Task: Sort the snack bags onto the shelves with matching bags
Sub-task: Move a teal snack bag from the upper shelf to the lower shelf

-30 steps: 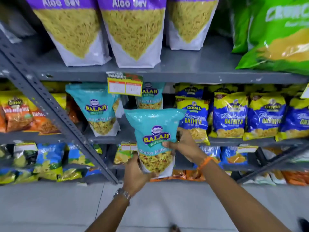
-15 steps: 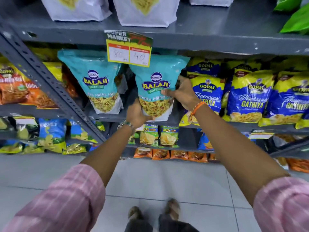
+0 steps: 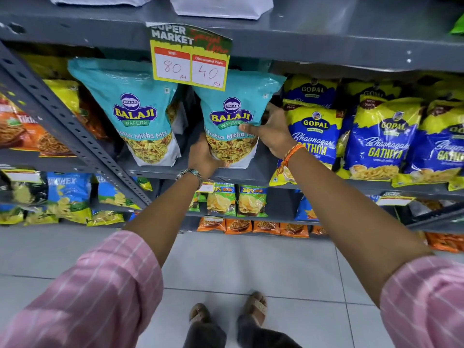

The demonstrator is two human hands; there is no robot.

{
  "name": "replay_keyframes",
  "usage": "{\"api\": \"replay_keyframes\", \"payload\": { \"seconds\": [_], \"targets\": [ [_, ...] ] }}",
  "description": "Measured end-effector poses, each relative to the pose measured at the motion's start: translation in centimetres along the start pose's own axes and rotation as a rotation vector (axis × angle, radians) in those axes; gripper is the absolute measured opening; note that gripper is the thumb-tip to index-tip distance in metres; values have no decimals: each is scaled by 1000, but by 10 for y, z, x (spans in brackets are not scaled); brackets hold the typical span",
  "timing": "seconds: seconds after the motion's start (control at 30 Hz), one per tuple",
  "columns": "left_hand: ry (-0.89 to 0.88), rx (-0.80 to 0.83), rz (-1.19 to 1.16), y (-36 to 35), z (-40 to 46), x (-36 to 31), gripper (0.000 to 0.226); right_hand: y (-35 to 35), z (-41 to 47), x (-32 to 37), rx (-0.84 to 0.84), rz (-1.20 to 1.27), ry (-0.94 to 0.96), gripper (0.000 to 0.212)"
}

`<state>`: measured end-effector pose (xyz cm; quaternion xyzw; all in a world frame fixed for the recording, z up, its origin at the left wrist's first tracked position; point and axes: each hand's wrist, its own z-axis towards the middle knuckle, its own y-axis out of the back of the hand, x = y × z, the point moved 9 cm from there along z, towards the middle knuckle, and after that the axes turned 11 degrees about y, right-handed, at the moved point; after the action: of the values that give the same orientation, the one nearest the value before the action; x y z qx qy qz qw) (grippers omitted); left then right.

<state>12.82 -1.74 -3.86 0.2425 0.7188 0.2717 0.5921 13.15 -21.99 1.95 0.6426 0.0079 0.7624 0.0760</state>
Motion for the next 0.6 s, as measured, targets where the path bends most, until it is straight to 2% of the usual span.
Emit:
{"api": "replay_keyframes", "payload": {
  "seconds": [0.13,0.23,0.4,0.47,0.6],
  "targets": [
    [24,-3,-22,1,-4,1,92,1,-3,4,-10,-16,-5,68],
    [35,-32,-106,7,-16,4,102,9,-11,13,-55,-48,14,80],
    [26,-115,-264,22,-69,7,97,27,-62,39,-294,-123,43,90],
    [-9,-147,-314,30,-91,8,88,33,-91,52,-400,-80,42,88],
    [-75,-225,-405,67,-125,-12,74,35,-122,97,-451,-23,124,74]
  ]
}}
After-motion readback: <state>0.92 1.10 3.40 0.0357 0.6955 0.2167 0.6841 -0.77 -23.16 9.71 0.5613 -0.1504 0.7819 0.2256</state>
